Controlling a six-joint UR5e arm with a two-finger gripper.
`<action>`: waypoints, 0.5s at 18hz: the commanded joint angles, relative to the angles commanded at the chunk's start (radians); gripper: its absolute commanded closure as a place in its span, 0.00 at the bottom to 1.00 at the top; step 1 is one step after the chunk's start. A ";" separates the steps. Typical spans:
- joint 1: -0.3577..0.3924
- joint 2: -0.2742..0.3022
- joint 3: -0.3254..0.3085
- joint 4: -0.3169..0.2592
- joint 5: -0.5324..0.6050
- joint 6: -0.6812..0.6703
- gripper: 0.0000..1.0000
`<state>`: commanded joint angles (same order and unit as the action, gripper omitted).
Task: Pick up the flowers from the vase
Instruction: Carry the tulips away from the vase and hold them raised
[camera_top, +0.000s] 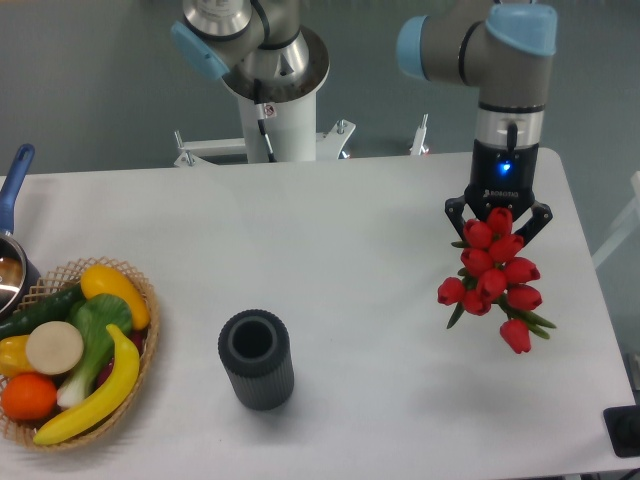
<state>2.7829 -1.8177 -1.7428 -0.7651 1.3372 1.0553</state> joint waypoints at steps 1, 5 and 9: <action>-0.012 -0.011 0.020 -0.043 0.040 0.000 0.92; -0.048 -0.052 0.141 -0.206 0.129 0.002 0.91; -0.069 -0.083 0.201 -0.295 0.184 0.000 0.91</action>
<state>2.7137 -1.9006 -1.5417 -1.0599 1.5216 1.0554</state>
